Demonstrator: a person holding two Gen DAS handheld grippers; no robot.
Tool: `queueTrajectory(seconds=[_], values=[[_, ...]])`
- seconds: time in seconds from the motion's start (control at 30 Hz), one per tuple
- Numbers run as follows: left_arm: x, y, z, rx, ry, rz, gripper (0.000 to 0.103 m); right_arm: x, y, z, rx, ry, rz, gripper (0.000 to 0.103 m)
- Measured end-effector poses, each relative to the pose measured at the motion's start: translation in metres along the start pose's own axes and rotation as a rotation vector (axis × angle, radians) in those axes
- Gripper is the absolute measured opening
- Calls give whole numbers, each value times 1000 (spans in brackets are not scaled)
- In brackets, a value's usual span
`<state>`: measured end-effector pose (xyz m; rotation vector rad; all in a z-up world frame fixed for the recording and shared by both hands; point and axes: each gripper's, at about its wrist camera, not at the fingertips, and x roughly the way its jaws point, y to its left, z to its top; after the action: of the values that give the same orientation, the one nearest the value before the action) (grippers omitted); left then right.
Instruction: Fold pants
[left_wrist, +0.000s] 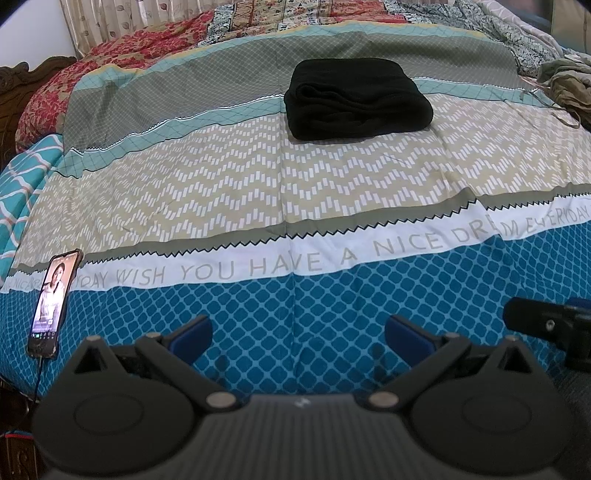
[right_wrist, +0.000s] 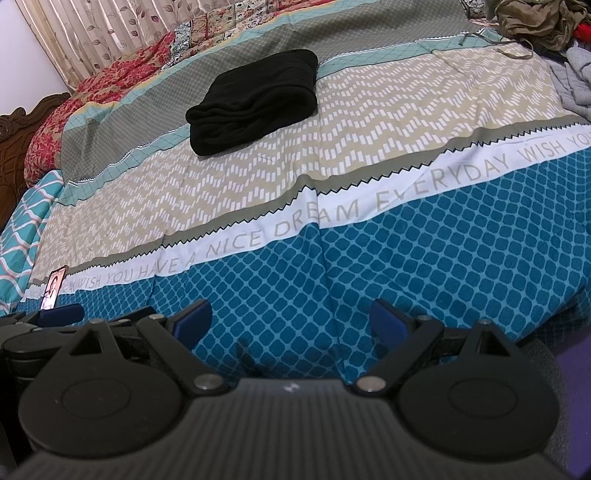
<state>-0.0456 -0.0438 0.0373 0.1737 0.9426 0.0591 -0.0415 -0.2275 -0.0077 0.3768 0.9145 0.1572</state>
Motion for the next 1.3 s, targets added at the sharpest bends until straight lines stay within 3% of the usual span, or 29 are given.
queueTrajectory(seconds=[1.3], values=[[0, 0, -1, 7, 0, -1, 103, 0, -1, 0, 1, 1, 1, 94]])
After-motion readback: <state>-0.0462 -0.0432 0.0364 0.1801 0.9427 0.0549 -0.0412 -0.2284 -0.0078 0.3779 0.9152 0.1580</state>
